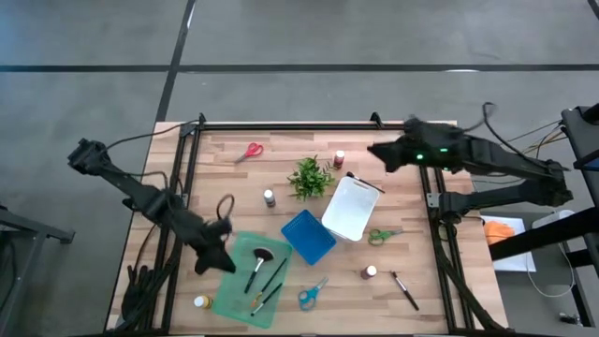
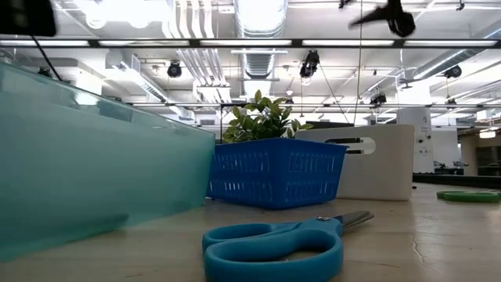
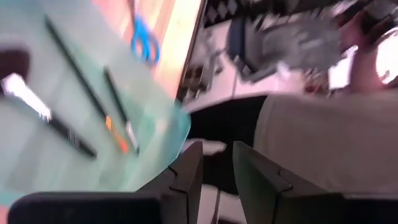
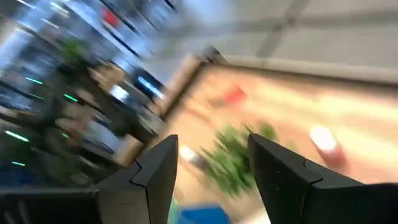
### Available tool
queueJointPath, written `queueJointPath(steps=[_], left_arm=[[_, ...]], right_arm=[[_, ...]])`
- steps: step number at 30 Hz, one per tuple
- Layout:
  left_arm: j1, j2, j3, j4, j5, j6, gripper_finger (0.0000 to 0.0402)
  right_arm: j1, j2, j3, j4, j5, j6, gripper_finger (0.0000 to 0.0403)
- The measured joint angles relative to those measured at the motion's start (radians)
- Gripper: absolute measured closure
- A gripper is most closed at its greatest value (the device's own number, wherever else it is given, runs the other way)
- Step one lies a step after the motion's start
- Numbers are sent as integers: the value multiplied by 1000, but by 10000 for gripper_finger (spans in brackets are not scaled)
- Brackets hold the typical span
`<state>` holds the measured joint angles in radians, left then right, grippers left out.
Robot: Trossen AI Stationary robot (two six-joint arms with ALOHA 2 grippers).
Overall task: Pick & Place Paint Supplies
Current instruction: Put the black eyeshadow brush into the green bin
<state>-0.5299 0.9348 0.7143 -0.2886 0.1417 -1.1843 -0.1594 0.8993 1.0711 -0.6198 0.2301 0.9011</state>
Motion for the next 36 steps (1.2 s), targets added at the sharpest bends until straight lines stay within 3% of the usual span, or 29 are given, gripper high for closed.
queueJointPath(steps=[6, 11, 19, 25, 31, 36], left_arm=[[192, -112, 3, 6, -21, 102, 302], [342, -141, 8, 13, -31, 179, 302], [423, -139, 7, 13, -31, 201, 302], [423, -139, 6, 6, -69, 216, 302], [423, -139, 6, 7, -75, 202, 302], [423, -139, 6, 7, -75, 192, 302]], right_arm=[[-37, 105, 0, -332, -47, 168, 211], [-121, 204, 0, -477, -27, 229, 211], [-293, 359, -46, -468, -26, 107, 211], [-394, 418, -220, -317, -89, 46, 211], [-434, 442, -348, -144, -94, 83, 211], [-445, 463, -378, -117, -25, 122, 211]])
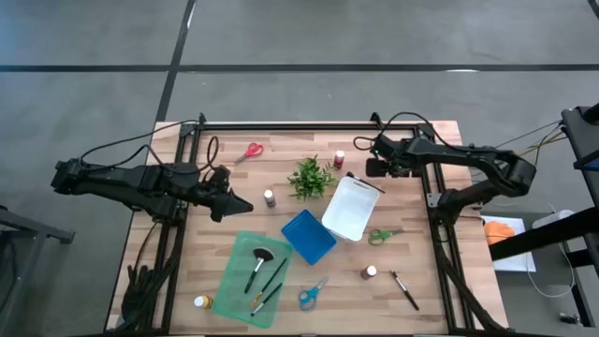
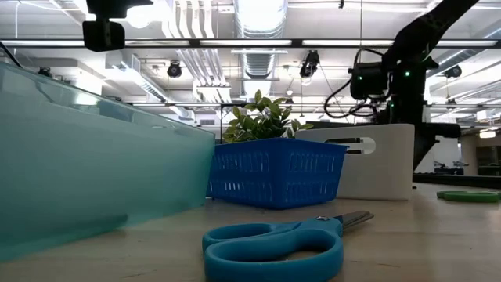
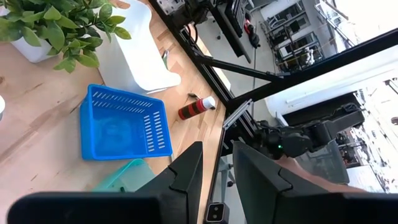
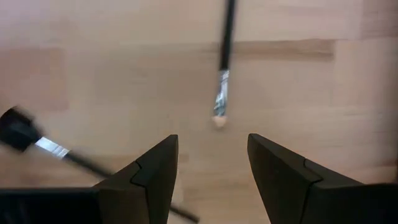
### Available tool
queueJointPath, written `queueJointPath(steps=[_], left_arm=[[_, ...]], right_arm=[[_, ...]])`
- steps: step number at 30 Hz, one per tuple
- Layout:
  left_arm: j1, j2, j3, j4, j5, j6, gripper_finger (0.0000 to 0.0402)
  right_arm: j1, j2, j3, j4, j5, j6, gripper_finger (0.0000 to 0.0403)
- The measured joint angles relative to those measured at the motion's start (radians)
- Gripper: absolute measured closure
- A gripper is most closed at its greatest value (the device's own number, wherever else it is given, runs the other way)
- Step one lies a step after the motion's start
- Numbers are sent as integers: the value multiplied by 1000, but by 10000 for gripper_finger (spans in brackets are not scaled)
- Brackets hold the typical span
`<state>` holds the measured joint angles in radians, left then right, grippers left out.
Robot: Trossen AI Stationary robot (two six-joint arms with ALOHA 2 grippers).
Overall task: Pick & Place Paint Supplies
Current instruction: Put the black eyeshadow brush into the green bin
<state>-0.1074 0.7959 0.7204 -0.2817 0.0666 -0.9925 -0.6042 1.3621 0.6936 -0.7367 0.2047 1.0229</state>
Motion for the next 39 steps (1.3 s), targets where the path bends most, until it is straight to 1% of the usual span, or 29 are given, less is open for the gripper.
queueJointPath(steps=[5, 10, 19, 21, 23, 25, 29, 30, 35, 39], left_arm=[[0, 0, 0, 0, 0, -7, 302], [0, 0, -1, -1, 0, -9, 302], [0, 0, -1, -1, 0, -9, 302], [0, 0, -1, -1, 0, -8, 302], [0, 0, -1, -1, 0, -7, 302], [0, 0, -1, -1, 0, -5, 302], [0, 0, -1, -2, 0, 2, 302], [0, 0, -1, -2, 0, 2, 302], [0, 0, -1, -2, 0, 8, 302], [0, 0, -1, -2, 0, 17, 302]], right_arm=[[-29, 30, -25, 52, 1, -5, 211], [-59, 70, -50, 120, -54, -34, 211], [-91, 110, -52, 139, -66, -70, 215], [-95, 110, -51, 138, -67, -79, 228], [-96, 109, -52, 142, -59, -87, 255], [-96, 108, -54, 150, -51, -90, 289], [-97, 109, -64, 181, -43, -101, 370], [-97, 108, -66, 189, -42, -103, 382], [-96, 91, -76, 199, -44, -114, 392], [-90, 30, -88, 199, -49, -114, 394]])
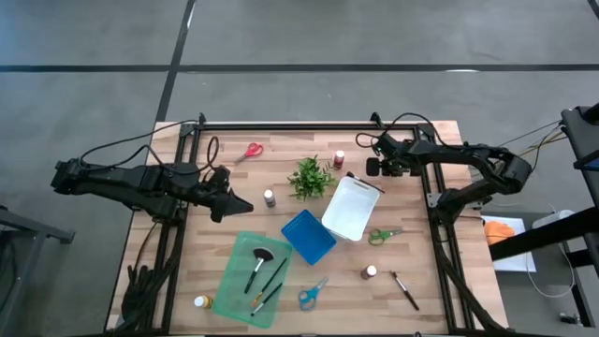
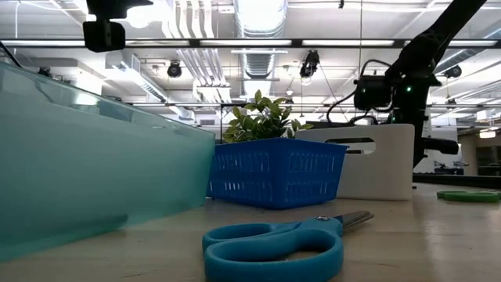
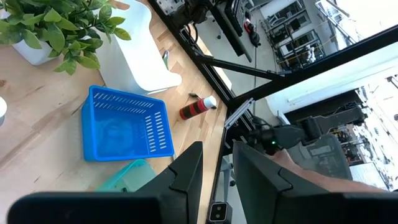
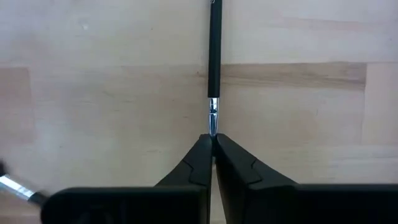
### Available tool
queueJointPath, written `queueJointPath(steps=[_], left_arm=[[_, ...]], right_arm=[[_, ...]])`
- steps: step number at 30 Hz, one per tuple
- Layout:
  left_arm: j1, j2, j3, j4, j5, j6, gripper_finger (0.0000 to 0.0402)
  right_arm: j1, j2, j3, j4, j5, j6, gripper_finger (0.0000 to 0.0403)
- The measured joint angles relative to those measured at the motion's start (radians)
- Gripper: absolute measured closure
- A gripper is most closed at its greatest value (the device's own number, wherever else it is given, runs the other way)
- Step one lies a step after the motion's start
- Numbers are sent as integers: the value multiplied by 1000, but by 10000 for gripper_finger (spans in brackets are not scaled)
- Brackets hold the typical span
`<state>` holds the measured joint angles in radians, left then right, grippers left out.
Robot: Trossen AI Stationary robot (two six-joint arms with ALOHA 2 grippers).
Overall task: Pick & Place Paint Supplies
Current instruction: Put the black eyeshadow brush into the green bin
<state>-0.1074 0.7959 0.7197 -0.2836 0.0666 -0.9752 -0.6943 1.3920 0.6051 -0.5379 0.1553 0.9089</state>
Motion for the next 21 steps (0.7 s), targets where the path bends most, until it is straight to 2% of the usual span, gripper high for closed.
queueJointPath(steps=[7, 11, 17, 21], left_arm=[[0, 0, 0, 0, 0, 10, 302], [0, 0, 0, 6, 0, 11, 302], [0, -2, 0, 43, -8, 44, 302], [0, -2, 0, 97, -47, 80, 302]], right_arm=[[31, -202, -4, -75, -3, 26, 394], [99, -363, -7, -85, -56, 64, 395], [305, -598, -6, 77, -146, 41, 395], [442, -662, -6, 242, -156, 56, 395]])
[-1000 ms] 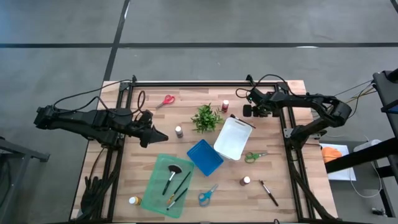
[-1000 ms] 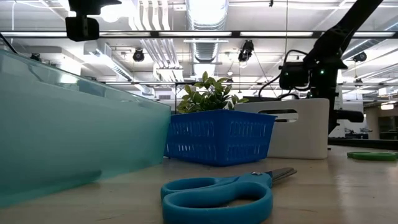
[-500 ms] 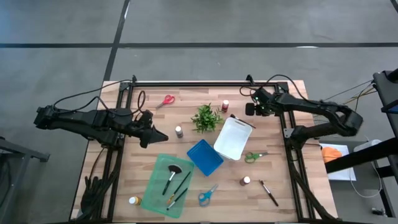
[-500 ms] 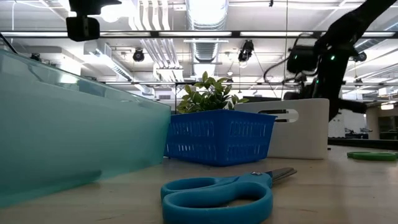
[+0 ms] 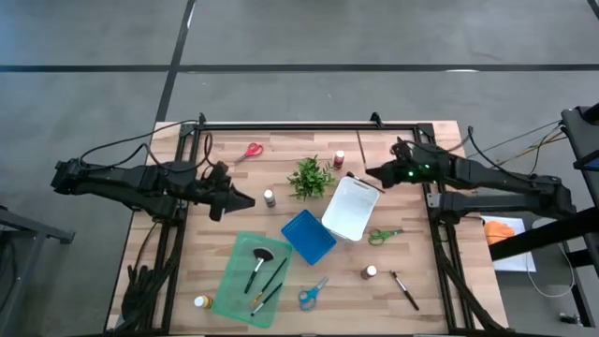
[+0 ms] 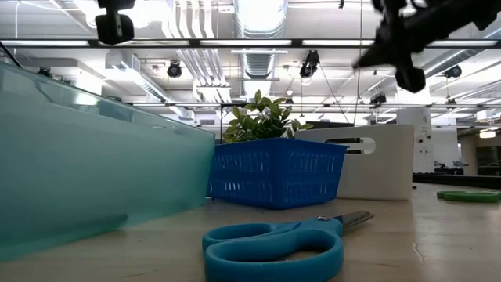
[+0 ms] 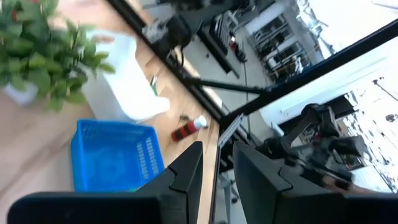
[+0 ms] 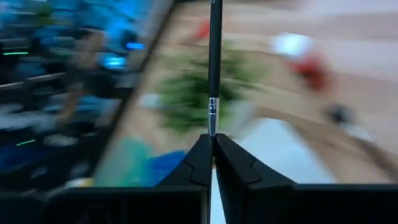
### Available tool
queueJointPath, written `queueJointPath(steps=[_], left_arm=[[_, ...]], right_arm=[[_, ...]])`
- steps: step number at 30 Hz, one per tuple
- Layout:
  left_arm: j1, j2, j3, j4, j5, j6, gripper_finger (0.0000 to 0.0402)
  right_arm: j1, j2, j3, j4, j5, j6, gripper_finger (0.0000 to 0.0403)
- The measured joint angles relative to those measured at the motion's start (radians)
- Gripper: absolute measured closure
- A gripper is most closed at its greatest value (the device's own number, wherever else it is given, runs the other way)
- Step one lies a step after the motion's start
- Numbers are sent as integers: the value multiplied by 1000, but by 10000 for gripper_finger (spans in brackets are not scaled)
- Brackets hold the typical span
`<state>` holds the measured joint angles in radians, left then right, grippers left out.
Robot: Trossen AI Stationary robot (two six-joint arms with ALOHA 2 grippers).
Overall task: Pick & Place Paint Supplies
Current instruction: Put the black eyeshadow brush into the green bin
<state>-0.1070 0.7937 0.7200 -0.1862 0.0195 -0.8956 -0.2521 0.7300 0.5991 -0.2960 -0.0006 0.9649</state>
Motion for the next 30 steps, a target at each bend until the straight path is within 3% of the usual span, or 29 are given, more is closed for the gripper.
queueJointPath(steps=[7, 13, 21, 24, 30], left_arm=[[0, -2, 1, 39, -12, 6, 302], [5, -41, 1, 122, -91, -1, 302], [20, -195, 2, 206, -285, 16, 302], [20, -243, 1, 205, -293, 33, 302], [20, -302, 1, 199, -316, 46, 302]], right_arm=[[123, 123, 85, 144, -3, -72, 395], [185, 369, 314, 215, -128, -352, 395], [269, 725, 710, 0, -166, -771, 395], [268, 851, 836, -41, -181, -833, 395], [275, 1074, 1043, -56, -317, -890, 395]])
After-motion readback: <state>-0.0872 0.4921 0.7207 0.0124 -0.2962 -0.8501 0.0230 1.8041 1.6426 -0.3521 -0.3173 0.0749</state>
